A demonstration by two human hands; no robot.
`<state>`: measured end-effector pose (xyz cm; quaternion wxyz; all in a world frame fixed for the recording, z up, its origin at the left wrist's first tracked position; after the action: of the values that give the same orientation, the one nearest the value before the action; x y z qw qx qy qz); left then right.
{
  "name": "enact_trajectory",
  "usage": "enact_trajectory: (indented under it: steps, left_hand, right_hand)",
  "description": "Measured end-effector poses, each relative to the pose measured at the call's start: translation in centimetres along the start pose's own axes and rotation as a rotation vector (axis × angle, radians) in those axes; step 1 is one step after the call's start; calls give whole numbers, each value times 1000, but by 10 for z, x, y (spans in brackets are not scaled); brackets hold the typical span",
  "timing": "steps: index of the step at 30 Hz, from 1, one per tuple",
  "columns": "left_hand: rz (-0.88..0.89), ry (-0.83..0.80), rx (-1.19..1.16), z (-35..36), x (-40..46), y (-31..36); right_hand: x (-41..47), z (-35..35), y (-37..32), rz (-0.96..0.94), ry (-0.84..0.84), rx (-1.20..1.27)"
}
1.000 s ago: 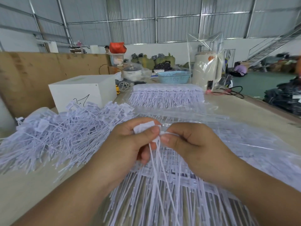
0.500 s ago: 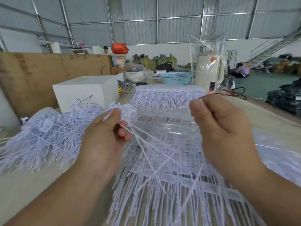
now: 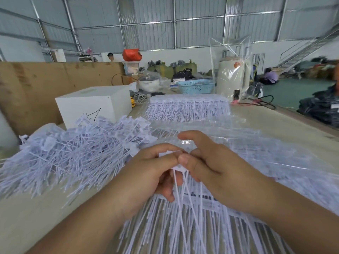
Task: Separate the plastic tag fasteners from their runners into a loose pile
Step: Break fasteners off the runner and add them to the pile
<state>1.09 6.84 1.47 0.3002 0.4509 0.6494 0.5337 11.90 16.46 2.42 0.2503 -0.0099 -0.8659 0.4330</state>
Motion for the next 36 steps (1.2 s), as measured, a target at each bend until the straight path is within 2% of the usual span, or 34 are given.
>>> enact_trajectory:
  steps: [3,6,11,16,19,24,26,32,36]
  left_hand:
    - [22,37,30,-2,0,0]
    - [113,154,100,-5,1,3]
    - [211,271,146,-12,1,7]
    - [135,9,154,-9,2,3]
    - [135,-46,109,-5,1,3]
    - [175,161,124,-11,5,3]
    - [165,247,82,-21,6,3]
    - [281,242,199,-15,-1,12]
    - [267,325,94,-11,-3,16]
  right_hand:
    - [0,2,-1,10,4,-8]
    - [0,-1,-1,43,10,45]
    - [0,-10,1,71,-69,-39]
    - [0,-8,-4,-46,15,-21]
    - [3,-3,0,-2,-63,97]
    - [3,-6,2,20,-135,-17]
    - [2,-13,3,14,-103,-35]
    - [0,-13,2,-41,-46,-32]
    - [0,-14,-4,-94,109,-154]
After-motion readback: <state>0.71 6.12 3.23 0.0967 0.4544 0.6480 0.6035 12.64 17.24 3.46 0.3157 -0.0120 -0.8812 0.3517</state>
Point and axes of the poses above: each hand's wrist, its own x-axis towards the middle knuckle, its own z-axis out of the palm, y = z × x, the point moved 4 cm from there along x, towards the middle knuckle, and after that the axes turned 15 degrees about x, right-handed, at the moved point
